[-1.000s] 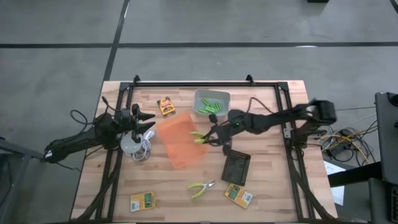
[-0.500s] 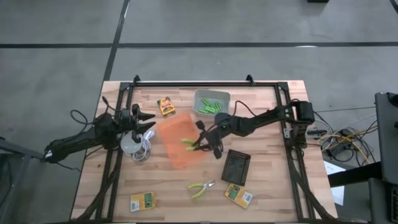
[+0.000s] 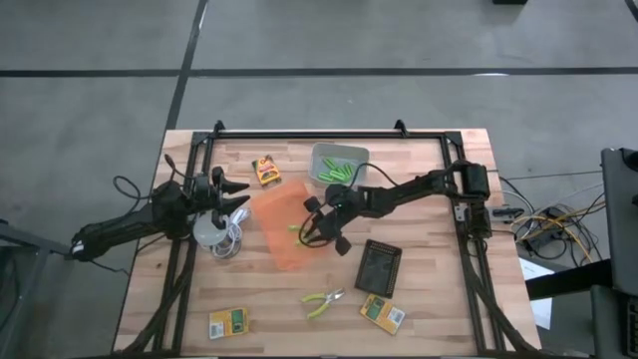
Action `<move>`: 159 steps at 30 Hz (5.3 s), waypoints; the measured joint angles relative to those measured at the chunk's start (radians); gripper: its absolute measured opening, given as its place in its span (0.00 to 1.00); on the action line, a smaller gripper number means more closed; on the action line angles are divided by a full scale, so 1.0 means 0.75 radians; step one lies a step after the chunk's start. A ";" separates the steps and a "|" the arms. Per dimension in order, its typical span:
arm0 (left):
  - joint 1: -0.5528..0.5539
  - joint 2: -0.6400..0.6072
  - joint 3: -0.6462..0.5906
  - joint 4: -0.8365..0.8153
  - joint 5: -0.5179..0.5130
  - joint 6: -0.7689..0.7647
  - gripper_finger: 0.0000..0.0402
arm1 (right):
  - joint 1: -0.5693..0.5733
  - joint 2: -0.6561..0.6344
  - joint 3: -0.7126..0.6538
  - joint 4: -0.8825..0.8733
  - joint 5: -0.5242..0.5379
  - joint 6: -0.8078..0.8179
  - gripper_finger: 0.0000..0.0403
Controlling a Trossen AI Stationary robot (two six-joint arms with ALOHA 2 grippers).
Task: Pick & Place School Supplies
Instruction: Put the green hole puncher into the orange bin
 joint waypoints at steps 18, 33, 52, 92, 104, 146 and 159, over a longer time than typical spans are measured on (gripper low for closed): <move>0.000 0.001 0.000 -0.005 0.000 0.000 0.47 | -0.001 -0.033 0.057 -0.554 0.128 0.123 0.15; 0.000 0.001 0.000 -0.003 0.000 0.000 0.47 | 0.003 -0.035 0.059 -0.553 0.224 0.149 0.20; 0.000 0.002 0.000 -0.008 -0.001 0.000 0.47 | -0.003 -0.242 0.060 -0.055 0.173 0.302 0.33; 0.001 0.003 0.000 -0.036 -0.001 0.000 0.47 | 0.596 -0.746 -0.353 -0.079 0.922 0.592 0.37; 0.000 0.003 0.000 -0.038 -0.001 0.000 0.47 | 0.836 -0.402 -0.361 0.399 1.354 0.643 0.36; 0.001 0.004 0.000 -0.068 0.000 0.000 0.47 | 1.046 -0.025 -0.262 0.441 1.293 0.663 0.41; 0.000 0.005 0.000 -0.073 0.000 0.000 0.47 | 0.988 0.117 -0.057 0.359 1.236 0.697 0.41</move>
